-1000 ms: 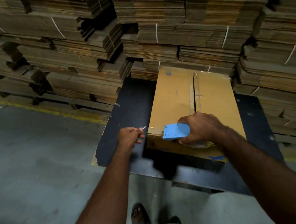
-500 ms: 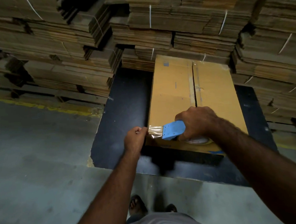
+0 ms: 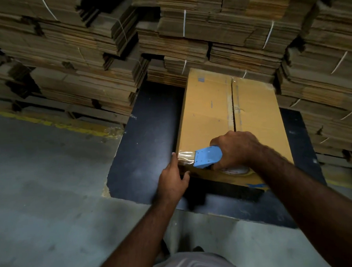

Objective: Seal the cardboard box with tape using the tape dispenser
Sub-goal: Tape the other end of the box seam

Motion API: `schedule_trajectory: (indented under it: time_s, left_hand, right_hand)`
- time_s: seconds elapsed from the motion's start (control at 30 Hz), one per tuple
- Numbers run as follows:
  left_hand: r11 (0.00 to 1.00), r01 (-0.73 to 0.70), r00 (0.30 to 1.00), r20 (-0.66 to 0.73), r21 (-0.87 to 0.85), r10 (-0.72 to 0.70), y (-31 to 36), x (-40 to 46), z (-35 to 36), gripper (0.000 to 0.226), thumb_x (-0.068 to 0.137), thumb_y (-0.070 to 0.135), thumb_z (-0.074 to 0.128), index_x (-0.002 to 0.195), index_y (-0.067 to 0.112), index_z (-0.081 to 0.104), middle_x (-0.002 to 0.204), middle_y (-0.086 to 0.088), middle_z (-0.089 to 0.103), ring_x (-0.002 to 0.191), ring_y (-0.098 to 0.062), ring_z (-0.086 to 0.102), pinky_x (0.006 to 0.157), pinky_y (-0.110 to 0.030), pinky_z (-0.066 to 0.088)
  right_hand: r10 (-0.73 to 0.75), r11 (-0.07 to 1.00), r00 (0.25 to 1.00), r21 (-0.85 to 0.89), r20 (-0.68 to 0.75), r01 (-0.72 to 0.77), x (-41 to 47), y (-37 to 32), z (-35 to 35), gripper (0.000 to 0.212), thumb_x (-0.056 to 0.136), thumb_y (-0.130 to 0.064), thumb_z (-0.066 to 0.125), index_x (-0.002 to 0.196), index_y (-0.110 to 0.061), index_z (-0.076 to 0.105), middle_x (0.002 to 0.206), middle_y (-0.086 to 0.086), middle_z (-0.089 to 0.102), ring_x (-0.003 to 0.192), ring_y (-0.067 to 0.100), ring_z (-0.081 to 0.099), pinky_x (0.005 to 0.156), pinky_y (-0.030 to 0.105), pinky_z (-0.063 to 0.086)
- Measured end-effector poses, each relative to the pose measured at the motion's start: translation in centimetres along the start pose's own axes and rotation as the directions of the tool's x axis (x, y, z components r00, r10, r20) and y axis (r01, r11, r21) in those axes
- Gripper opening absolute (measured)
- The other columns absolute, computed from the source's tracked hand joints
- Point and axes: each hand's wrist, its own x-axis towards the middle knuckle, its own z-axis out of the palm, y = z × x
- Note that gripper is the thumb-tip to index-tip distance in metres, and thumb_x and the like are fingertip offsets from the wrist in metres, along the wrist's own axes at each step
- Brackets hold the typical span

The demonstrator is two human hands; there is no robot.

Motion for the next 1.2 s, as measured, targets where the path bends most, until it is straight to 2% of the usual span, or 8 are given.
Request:
schedule_trajectory:
  time_s: [0.1,0.2,0.3,0.5,0.6,0.73,0.93,1.2]
  left_hand:
    - [0.998,-0.025,0.999,-0.040,0.066,0.027,-0.2,0.6,-0.6,0.087,0.089,0.029,0.069,0.158,0.010,0.018,0.148,-0.017,0.048,0.131,-0.035,0.049,0.103,-0.038,0.042]
    - [0.910,-0.373,0.908,-0.129,0.179,0.398,-0.1,0.4,-0.8,0.090,0.083,0.016,0.070,0.156,0.003,0.019,0.161,-0.015,0.028,0.148,-0.028,0.029,0.120,-0.041,0.026]
    - [0.763,-0.527,0.811,-0.047,0.373,0.583,0.0,0.3,0.2,0.088,0.071,0.011,0.072,0.150,-0.001,0.035,0.155,-0.016,0.040,0.143,-0.028,0.038,0.120,-0.045,0.027]
    - [0.675,-0.462,0.782,-0.094,0.576,0.616,-0.9,1.7,0.6,0.060,0.080,0.005,0.066,0.139,0.007,0.056,0.146,-0.008,0.054,0.134,-0.023,0.051,0.116,-0.048,0.032]
    - [0.661,-0.446,0.780,-0.099,0.604,0.618,-1.3,2.7,-0.5,0.056,0.084,0.006,0.058,0.139,0.010,0.056,0.148,-0.006,0.052,0.135,-0.020,0.051,0.116,-0.048,0.028]
    - [0.662,-0.433,0.805,-0.068,0.613,0.589,-1.1,3.1,-1.5,0.053,0.088,0.014,0.045,0.141,0.012,0.055,0.148,-0.004,0.052,0.134,-0.017,0.052,0.115,-0.047,0.030]
    - [0.739,-0.380,0.835,-0.138,0.556,0.533,-0.1,3.2,-1.2,0.060,0.077,0.004,0.072,0.135,0.015,0.060,0.144,0.000,0.056,0.129,-0.014,0.056,0.114,-0.044,0.028]
    - [0.744,-0.336,0.890,-0.064,0.578,0.452,0.8,4.9,-3.0,0.073,0.076,0.001,0.073,0.144,0.012,0.050,0.152,-0.003,0.047,0.137,-0.018,0.048,0.116,-0.051,0.027]
  right_hand:
    - [0.004,1.000,0.999,-0.013,-0.034,-0.005,-0.2,-0.1,0.3,0.066,0.063,-0.076,0.063,0.115,-0.036,0.058,0.099,-0.009,0.067,0.091,0.017,0.063,0.068,0.032,0.047]
    - [0.011,1.000,1.000,0.008,-0.017,-0.011,-0.3,-0.3,0.2,0.064,0.062,-0.075,0.064,0.113,-0.036,0.059,0.096,-0.009,0.066,0.089,0.017,0.063,0.068,0.032,0.047]
    - [0.010,1.000,1.000,0.002,-0.012,-0.010,-0.4,-0.4,-0.3,0.062,0.061,-0.071,0.066,0.111,-0.035,0.060,0.095,-0.007,0.067,0.087,0.019,0.063,0.066,0.031,0.045]
    - [-0.016,1.000,1.000,0.009,-0.016,0.017,-0.4,-0.8,-0.6,0.063,0.066,-0.062,0.070,0.116,-0.027,0.055,0.102,0.002,0.064,0.091,0.027,0.062,0.068,0.034,0.045]
    - [-0.047,0.998,0.998,0.039,-0.049,0.049,0.0,-1.5,-1.2,0.073,0.069,-0.058,0.071,0.126,-0.022,0.042,0.110,0.008,0.062,0.097,0.032,0.061,0.066,0.035,0.040]
    - [-0.097,0.990,0.992,0.090,-0.086,0.105,0.4,-1.0,-1.6,0.061,0.069,-0.056,0.071,0.118,-0.027,0.048,0.100,0.008,0.060,0.092,0.032,0.059,0.065,0.035,0.040]
    - [-0.138,0.968,0.984,0.198,-0.110,0.157,-2.1,5.6,1.5,0.066,0.065,-0.071,0.071,0.113,-0.031,0.052,0.084,0.001,0.051,0.078,0.026,0.051,0.066,0.036,0.049]
    - [-0.096,0.989,0.989,0.102,-0.111,0.107,-0.7,4.3,0.1,0.068,0.064,-0.072,0.071,0.114,-0.025,0.062,0.103,0.004,0.064,0.092,0.027,0.060,0.066,0.033,0.042]
